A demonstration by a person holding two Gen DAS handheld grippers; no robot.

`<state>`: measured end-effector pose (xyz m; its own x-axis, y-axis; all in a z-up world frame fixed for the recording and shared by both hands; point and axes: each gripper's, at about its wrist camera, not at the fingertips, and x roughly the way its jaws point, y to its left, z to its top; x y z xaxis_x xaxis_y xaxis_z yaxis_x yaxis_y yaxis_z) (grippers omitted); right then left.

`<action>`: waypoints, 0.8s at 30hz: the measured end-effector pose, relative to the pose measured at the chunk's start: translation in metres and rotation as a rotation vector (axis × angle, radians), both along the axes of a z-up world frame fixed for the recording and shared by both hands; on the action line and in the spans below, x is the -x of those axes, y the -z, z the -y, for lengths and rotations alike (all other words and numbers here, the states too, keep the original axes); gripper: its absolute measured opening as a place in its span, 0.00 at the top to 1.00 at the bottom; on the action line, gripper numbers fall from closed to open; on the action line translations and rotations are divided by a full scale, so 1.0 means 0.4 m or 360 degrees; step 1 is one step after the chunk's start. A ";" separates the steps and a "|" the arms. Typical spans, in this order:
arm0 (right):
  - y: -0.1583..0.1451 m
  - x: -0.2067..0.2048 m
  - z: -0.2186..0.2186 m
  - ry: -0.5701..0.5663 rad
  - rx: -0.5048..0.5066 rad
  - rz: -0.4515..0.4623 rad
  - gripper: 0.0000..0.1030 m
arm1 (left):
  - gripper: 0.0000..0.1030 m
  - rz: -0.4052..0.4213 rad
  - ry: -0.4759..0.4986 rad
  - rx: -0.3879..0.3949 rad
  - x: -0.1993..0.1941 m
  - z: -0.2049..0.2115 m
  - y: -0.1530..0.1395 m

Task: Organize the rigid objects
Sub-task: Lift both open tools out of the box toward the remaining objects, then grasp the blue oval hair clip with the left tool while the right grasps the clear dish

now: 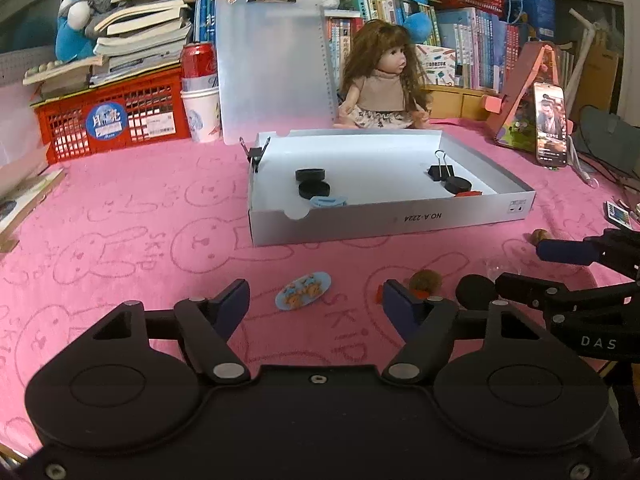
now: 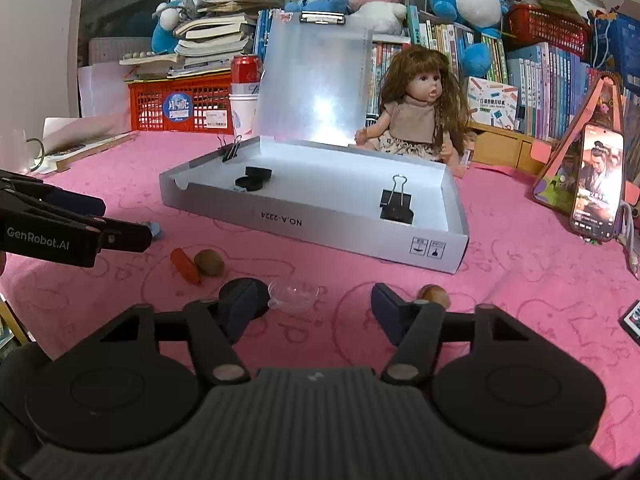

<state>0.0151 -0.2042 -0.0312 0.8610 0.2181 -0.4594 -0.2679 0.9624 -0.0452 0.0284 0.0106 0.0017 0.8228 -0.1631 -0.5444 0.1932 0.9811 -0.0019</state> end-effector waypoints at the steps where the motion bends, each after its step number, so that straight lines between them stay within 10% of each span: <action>1: 0.001 -0.002 0.000 0.0002 -0.0003 -0.0005 0.36 | 0.33 -0.0003 -0.0005 0.0002 -0.002 0.000 0.002; 24: 0.009 -0.019 -0.007 0.0032 -0.0090 -0.0019 0.50 | 0.48 -0.0077 -0.0148 0.0069 -0.062 0.018 0.036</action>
